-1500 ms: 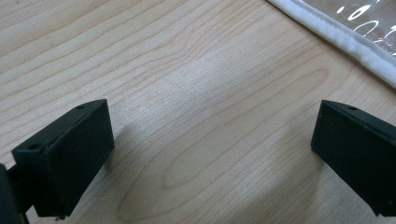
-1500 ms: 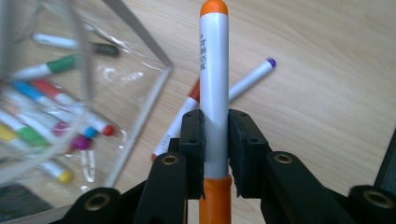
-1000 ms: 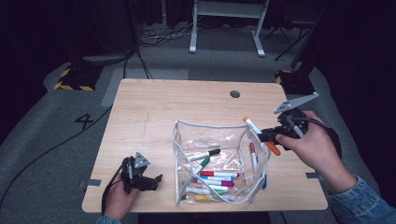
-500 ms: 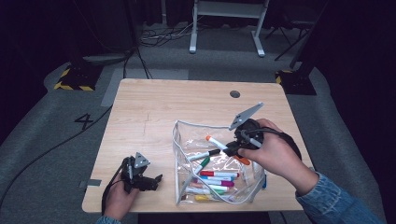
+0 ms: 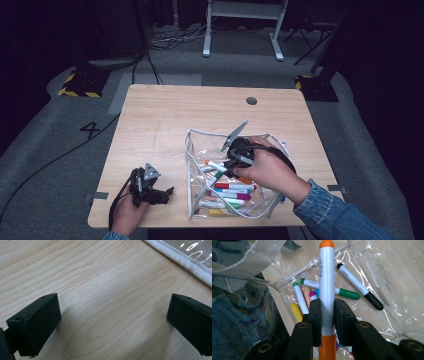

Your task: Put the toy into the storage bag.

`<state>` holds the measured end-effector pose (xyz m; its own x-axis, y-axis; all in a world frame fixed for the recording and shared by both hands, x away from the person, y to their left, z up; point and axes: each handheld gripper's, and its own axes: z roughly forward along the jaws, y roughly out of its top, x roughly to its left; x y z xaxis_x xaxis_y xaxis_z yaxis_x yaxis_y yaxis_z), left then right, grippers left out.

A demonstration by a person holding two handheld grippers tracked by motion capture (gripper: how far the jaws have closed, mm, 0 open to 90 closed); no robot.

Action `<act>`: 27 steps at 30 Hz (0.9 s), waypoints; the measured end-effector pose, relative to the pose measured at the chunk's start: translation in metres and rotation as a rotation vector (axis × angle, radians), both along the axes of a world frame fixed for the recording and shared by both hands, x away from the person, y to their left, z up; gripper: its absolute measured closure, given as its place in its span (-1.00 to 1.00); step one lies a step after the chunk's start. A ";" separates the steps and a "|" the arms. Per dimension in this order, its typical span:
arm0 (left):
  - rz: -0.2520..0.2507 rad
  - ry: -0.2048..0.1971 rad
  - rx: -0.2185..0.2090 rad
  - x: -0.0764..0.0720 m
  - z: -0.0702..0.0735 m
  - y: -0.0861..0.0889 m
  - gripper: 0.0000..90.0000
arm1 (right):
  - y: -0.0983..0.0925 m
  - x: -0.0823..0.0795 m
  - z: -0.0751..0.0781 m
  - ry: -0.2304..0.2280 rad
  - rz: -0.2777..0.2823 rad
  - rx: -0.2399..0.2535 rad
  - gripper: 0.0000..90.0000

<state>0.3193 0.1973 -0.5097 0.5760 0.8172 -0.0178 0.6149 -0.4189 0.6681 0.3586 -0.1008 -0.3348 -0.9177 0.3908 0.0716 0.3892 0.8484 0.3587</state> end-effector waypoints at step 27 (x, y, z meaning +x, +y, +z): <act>0.000 0.000 -0.001 0.000 0.000 0.000 -1.00 | 0.028 -0.011 -0.058 0.095 0.191 -0.231 0.49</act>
